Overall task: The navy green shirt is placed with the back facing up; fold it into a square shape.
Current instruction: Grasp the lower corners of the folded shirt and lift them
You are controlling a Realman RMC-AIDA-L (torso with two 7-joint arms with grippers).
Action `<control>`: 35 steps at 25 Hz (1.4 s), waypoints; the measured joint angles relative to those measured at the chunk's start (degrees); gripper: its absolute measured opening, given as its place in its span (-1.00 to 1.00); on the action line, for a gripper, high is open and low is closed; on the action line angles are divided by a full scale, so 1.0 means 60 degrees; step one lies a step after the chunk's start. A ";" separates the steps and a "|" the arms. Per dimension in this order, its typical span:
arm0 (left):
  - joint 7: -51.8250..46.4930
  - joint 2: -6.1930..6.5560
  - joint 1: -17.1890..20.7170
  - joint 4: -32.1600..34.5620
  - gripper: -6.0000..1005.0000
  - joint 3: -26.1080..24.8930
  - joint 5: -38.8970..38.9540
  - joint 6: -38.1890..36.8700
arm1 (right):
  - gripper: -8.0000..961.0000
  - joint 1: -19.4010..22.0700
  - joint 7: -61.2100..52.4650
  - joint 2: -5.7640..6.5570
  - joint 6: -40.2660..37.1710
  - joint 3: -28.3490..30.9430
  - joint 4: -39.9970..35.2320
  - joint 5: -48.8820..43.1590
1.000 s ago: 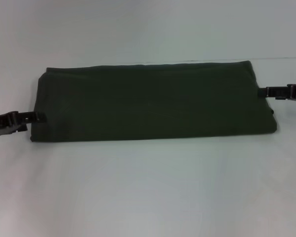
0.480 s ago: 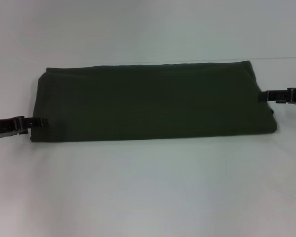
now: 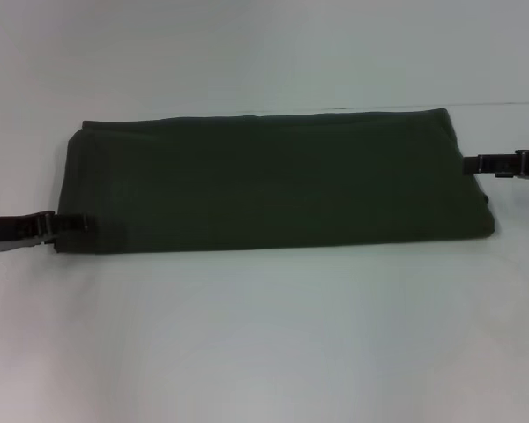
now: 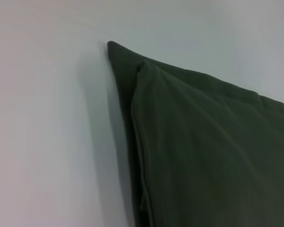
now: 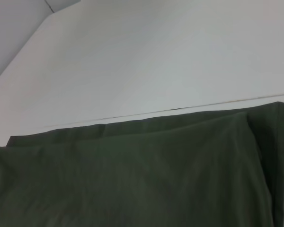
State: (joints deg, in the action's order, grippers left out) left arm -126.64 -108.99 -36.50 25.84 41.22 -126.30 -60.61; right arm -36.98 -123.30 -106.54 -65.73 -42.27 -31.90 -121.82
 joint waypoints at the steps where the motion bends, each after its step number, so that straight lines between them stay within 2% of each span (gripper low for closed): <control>1: -0.0002 0.0000 -0.0007 0.0000 0.60 0.0000 -0.0001 -0.0003 | 0.64 -0.0010 0.0000 0.0004 0.0012 0.0000 -0.0001 0.0000; 15: -0.0001 0.0002 -0.0033 0.0000 0.57 0.0132 -0.0001 0.0135 | 0.64 -0.0052 -0.0002 -0.0009 0.0058 0.0000 0.0071 0.0000; 21: -0.0001 0.0002 -0.0019 -0.0001 0.24 0.0132 -0.0001 0.0141 | 0.64 -0.0062 -0.0002 0.0001 0.0089 -0.0001 0.0110 0.0001; 23: 0.0000 0.0002 -0.0018 -0.0001 -0.09 0.0132 -0.0001 0.0141 | 0.64 -0.0062 -0.0001 0.0002 0.0089 -0.0001 0.0112 0.0001; 35: -0.0358 -0.0005 -0.0169 -0.0152 -0.52 0.0239 -0.0611 0.0468 | 0.64 -0.0090 -0.0048 0.0012 0.0062 -0.0004 0.0132 0.0001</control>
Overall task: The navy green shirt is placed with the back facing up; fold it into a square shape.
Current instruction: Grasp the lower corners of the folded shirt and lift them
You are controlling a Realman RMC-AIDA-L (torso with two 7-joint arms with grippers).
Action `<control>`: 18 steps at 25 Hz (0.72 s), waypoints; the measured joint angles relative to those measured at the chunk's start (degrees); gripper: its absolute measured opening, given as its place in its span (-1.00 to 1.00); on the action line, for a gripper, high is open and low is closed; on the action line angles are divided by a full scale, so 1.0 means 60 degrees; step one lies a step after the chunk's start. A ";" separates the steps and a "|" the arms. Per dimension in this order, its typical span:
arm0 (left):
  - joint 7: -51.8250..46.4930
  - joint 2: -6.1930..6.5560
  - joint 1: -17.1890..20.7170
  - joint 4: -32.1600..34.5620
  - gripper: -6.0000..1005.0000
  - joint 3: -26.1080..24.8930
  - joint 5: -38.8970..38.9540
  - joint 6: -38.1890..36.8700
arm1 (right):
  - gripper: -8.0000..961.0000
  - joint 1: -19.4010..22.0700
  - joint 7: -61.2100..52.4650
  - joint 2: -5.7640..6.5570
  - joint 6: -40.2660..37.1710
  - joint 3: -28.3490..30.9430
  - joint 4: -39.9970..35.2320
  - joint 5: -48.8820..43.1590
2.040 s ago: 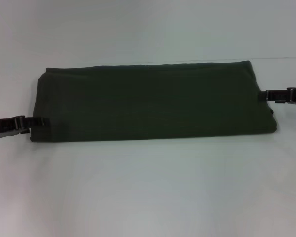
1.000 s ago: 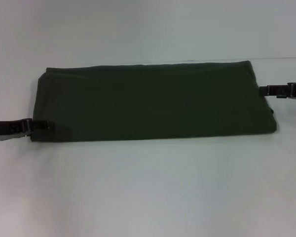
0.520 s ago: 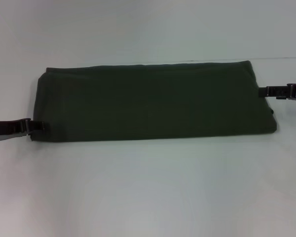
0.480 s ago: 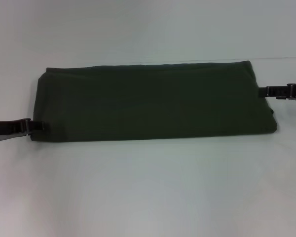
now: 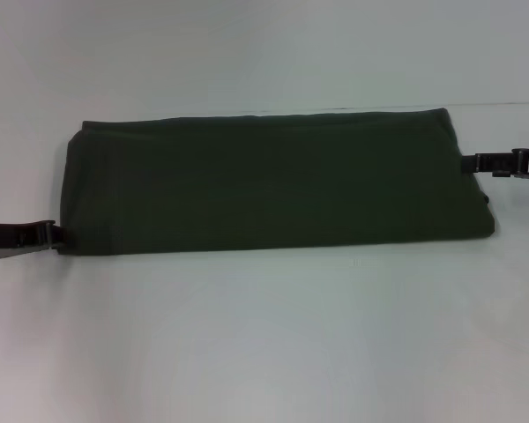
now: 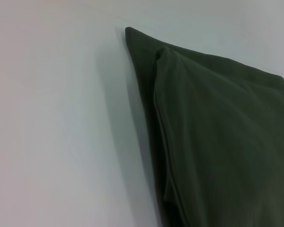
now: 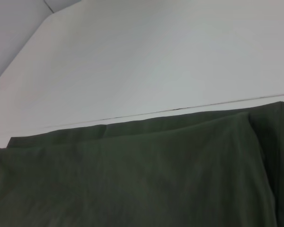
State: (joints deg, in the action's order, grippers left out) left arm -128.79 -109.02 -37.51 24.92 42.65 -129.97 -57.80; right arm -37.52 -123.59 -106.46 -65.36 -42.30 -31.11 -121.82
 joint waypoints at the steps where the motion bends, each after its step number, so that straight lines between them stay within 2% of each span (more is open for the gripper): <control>1: -0.0002 -0.0001 -0.0001 -0.0001 -0.60 -0.0008 -0.0002 -0.0008 | 0.64 -0.0001 -0.0021 0.0003 -0.0001 -0.0007 0.0000 0.0000; 5: -0.0006 -0.0005 -0.0009 -0.0003 -0.89 -0.0012 -0.0004 -0.0044 | 0.64 -0.0005 -0.0091 0.0008 -0.0013 -0.0031 0.0000 0.0000; 10: -0.0009 -0.0008 -0.0033 0.0006 -0.93 0.0008 0.0004 -0.0071 | 0.64 -0.0078 -0.0792 0.0066 -0.0018 -0.0078 -0.0001 -0.0268; 15: -0.0010 -0.0008 -0.0039 0.0007 -0.97 0.0011 0.0041 -0.0091 | 0.63 -0.0354 -0.2105 0.0208 -0.0007 -0.0083 -0.0012 -0.1404; 18: -0.0009 -0.0008 -0.0059 0.0007 -0.98 0.0010 0.0052 -0.0103 | 0.63 -0.0544 -0.2561 0.0214 0.0023 -0.0085 0.0027 -0.2150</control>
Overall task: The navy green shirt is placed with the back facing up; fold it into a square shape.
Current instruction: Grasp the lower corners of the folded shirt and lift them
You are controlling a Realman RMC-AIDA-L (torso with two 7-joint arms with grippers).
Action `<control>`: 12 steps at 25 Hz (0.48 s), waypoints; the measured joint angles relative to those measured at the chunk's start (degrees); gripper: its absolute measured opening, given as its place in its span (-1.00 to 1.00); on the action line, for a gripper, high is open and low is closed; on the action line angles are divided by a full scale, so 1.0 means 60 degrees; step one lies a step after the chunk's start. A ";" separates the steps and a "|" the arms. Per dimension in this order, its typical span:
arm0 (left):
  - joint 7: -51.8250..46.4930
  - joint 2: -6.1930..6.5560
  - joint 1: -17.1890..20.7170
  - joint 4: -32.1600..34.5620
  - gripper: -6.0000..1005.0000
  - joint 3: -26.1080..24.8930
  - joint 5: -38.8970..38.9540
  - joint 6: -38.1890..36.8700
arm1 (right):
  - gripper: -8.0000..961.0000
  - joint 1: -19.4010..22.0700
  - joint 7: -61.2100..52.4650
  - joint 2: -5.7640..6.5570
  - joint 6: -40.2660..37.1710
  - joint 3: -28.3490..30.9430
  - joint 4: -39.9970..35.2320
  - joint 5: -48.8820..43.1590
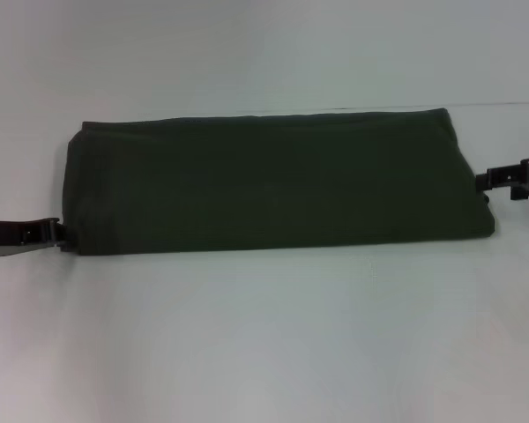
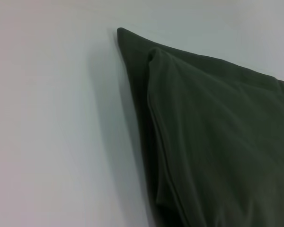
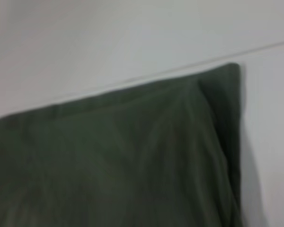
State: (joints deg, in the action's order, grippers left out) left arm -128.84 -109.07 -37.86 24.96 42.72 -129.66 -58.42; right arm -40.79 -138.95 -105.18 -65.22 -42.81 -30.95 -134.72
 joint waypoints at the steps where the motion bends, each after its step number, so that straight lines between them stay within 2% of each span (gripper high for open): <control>1: 0.0001 0.0000 -0.0011 0.0000 -0.98 0.0000 0.0001 -0.0004 | 0.63 -0.0047 -0.0058 -0.0020 0.0032 0.0000 0.0045 -0.0179; 7: 0.0036 0.0000 -0.0041 0.0007 -0.98 0.0000 0.0013 -0.0016 | 0.62 -0.0173 -0.0041 -0.0139 0.0413 -0.0014 0.0413 -0.0449; 12: 0.0057 0.0000 -0.0048 0.0031 -0.98 0.0000 0.0009 -0.0020 | 0.62 -0.0225 0.0136 -0.0322 0.0560 -0.0014 0.0522 -0.0458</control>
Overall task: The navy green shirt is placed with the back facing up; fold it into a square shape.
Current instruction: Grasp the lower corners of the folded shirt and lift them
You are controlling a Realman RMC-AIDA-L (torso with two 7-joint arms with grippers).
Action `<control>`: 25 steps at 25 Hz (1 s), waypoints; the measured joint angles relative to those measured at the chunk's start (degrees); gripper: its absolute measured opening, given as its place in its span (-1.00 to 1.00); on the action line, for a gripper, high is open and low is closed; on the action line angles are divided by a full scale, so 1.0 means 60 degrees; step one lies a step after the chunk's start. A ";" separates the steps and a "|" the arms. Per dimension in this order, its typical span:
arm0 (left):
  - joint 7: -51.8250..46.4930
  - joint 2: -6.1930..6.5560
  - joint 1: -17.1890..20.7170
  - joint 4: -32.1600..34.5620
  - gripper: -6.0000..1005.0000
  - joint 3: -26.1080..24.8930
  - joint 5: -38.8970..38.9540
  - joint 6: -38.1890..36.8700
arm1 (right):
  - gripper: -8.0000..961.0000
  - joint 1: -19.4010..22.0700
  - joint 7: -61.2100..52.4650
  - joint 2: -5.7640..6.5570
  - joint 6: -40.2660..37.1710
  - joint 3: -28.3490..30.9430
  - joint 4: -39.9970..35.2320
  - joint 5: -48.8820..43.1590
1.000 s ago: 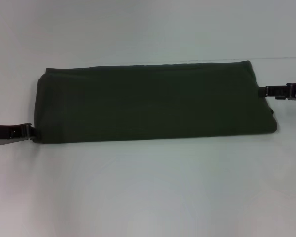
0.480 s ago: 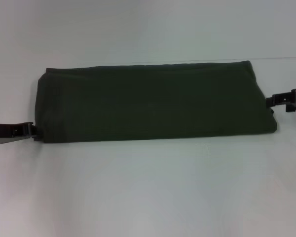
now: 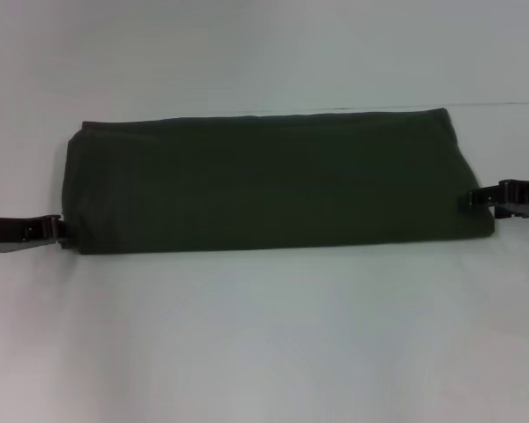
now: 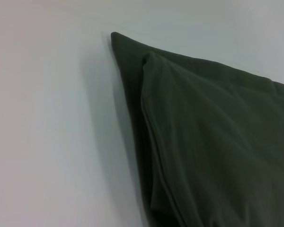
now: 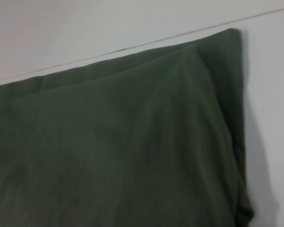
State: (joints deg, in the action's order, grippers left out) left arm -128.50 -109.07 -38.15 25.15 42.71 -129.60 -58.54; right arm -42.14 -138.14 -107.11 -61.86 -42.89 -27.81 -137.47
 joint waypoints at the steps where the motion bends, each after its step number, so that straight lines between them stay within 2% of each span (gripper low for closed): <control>1: 0.0004 0.0000 0.0000 0.0004 -0.98 0.0000 0.0005 0.0000 | 0.62 -0.0014 0.0026 -0.0030 0.0007 0.0000 0.0004 -0.0001; 8: 0.0015 0.0008 -0.0001 0.0039 -0.98 -0.0010 0.0009 -0.0057 | 0.62 -0.0086 0.0069 -0.0094 0.0295 -0.0036 0.0207 -0.0010; 14: 0.0025 0.0015 -0.0014 0.0043 -0.98 -0.0021 0.0007 -0.0084 | 0.53 -0.0097 0.0077 -0.0168 0.0523 -0.0231 0.0338 -0.0015; 25: 0.0013 0.0042 -0.0026 0.0056 -0.98 -0.0052 0.0015 -0.0191 | 0.36 -0.0114 0.0083 -0.0179 0.0401 -0.0312 0.0344 -0.0019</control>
State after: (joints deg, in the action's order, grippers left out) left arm -128.43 -108.81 -38.31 25.48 42.40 -129.52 -59.68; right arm -42.82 -137.64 -108.18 -59.46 -44.76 -25.75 -137.58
